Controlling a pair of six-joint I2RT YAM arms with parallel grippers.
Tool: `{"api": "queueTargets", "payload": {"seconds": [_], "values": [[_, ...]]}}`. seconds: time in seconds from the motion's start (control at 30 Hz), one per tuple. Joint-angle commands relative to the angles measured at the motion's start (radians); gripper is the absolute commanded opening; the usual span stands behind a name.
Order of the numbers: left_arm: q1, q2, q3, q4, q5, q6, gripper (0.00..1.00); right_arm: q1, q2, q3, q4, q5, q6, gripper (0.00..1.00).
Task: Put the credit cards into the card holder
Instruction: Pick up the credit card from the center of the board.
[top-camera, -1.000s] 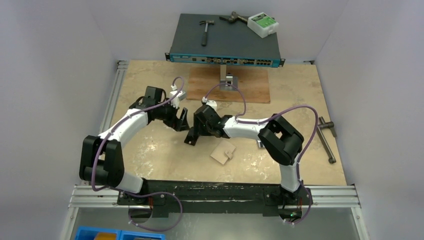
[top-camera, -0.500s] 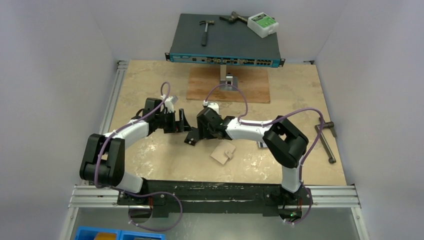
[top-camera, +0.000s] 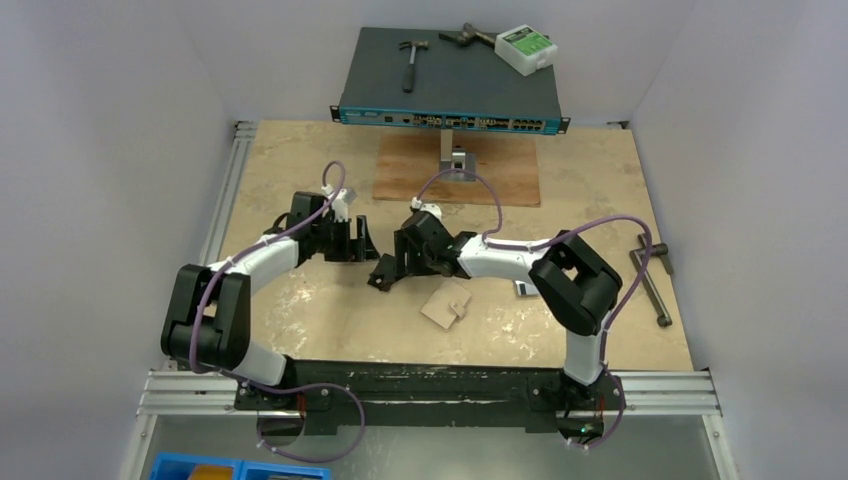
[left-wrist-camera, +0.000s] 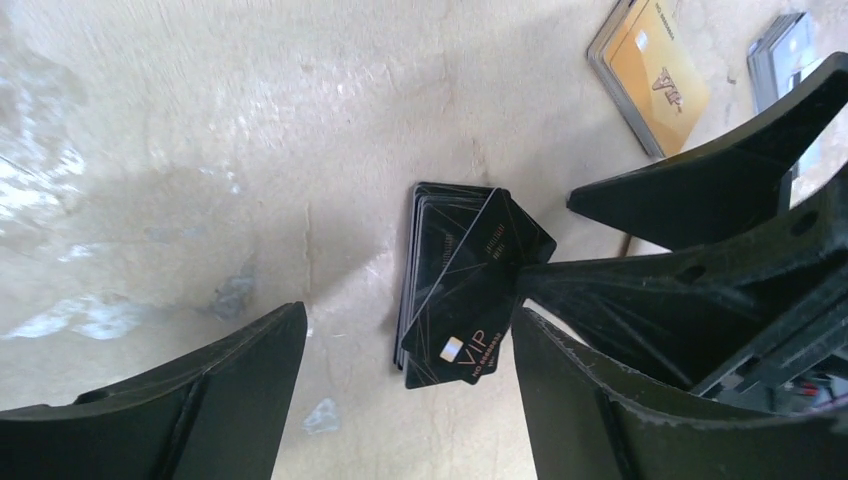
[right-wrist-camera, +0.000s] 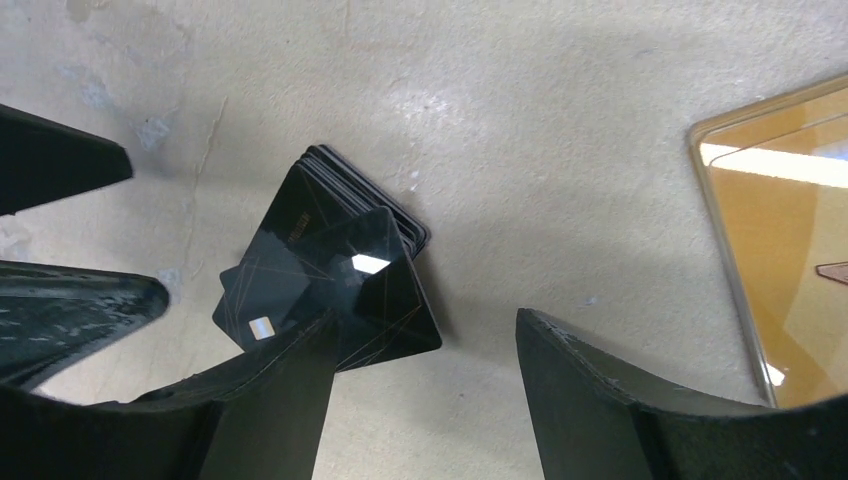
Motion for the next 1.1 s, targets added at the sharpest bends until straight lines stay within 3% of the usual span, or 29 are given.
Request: {"api": "queueTargets", "payload": {"seconds": [0.0,0.27,0.47,0.8,1.07], "values": [[-0.022,-0.073,0.103,-0.083,-0.064,0.145,0.73,-0.035,-0.034,-0.047,0.018,-0.028,0.030,0.65],[-0.069,0.035,0.301,-0.356,-0.071,0.505,0.70,-0.051,-0.032,-0.081,0.104,-0.141,0.068,0.66],[-0.071,0.073,0.309,-0.412,-0.034,0.779,0.73,-0.104,-0.022,-0.170,0.223,-0.263,0.126,0.61],[-0.076,0.100,0.314,-0.419,-0.009,0.807,0.73,-0.166,0.017,-0.246,0.319,-0.407,0.175,0.54],[-0.185,0.082,0.232,-0.268,-0.251,0.862,0.73,-0.200,0.060,-0.298,0.437,-0.533,0.214,0.50]]}}
